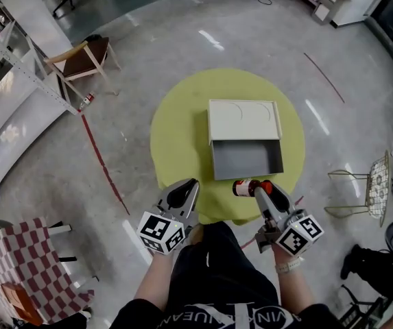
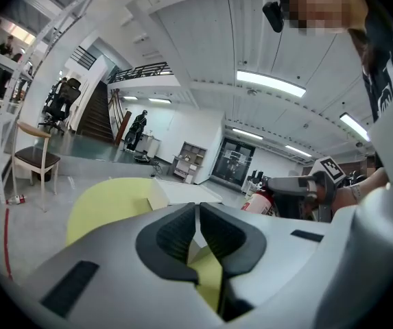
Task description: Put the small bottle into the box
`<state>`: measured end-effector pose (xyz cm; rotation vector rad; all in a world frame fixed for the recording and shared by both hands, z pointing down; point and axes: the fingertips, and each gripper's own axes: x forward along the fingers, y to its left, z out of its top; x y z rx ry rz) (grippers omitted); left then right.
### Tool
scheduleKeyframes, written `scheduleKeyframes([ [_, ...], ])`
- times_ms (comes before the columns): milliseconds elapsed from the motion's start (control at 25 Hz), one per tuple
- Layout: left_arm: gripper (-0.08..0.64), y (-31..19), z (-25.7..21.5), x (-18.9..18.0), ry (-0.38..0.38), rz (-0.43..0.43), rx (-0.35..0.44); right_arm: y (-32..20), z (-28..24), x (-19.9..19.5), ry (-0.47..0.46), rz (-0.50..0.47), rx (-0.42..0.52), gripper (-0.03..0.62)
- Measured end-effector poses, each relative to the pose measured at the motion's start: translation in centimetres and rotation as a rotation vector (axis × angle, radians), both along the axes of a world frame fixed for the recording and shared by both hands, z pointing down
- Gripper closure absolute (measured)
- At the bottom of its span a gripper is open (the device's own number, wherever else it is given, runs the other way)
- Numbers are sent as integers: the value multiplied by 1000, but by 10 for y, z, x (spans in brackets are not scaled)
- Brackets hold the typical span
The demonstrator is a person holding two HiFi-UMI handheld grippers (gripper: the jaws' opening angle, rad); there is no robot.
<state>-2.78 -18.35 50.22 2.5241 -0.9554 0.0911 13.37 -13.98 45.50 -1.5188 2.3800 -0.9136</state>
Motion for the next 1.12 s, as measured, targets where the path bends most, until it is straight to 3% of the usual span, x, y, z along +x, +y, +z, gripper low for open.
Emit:
scheduleKeyframes([
  [720, 534, -31, 31, 12, 1, -49, -65, -66, 29, -12, 32, -90, -57, 451],
  [1120, 534, -34, 47, 17, -1, -63, -85, -78, 51, -31, 236, -191, -45, 451],
])
